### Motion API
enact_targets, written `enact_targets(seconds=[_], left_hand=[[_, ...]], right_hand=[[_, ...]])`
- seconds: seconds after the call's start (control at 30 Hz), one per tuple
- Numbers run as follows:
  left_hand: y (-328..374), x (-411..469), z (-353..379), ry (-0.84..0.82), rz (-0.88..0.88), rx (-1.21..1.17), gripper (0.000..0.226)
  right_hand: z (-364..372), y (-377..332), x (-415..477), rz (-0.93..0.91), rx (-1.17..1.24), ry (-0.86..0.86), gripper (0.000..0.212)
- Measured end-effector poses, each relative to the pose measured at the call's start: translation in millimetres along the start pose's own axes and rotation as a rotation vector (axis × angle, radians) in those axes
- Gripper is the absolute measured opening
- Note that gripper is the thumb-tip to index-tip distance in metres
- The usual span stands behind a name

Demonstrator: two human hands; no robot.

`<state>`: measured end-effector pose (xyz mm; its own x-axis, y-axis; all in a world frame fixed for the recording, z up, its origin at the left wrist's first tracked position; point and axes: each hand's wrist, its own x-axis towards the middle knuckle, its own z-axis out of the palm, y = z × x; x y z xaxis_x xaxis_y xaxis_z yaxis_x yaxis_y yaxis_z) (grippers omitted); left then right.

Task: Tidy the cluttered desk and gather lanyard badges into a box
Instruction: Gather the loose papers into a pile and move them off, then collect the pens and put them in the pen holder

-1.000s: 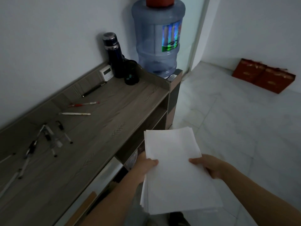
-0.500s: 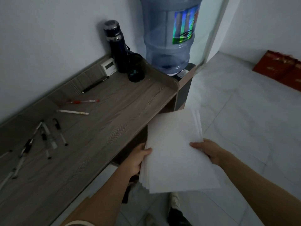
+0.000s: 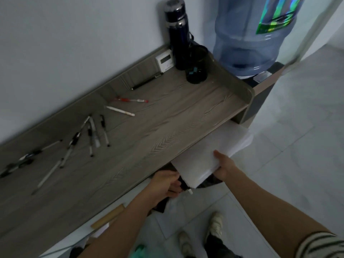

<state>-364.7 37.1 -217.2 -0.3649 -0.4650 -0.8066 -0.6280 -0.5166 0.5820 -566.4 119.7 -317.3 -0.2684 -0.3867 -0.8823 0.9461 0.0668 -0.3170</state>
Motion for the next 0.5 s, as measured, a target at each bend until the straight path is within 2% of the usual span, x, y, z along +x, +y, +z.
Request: enact_targets(seconds=[0.13,0.27,0.37,0.43,0.5], left_hand=[[10,-20,-23,0.007,0.127,0.106,0.015],[18,-27,-50,0.171,0.241,0.161,0.016],[13,-21,-71,0.389,0.344,0.214,0.014],[11,-15,-82,0.469,0.356,0.144,0.015],[10,-12,-90,0.455,0.341,0.045,0.021]], right_hand=[[44,-4,5,0.073,-0.081,-0.003,0.058],[66,-12,9,0.087,-0.228,-0.015,0.028],[78,-15,16,0.056,-0.34,-0.029,0.007],[84,-16,20,0.045,-0.372,-0.049,0.006],[87,-15,25,0.027,-0.399,-0.076,0.008]])
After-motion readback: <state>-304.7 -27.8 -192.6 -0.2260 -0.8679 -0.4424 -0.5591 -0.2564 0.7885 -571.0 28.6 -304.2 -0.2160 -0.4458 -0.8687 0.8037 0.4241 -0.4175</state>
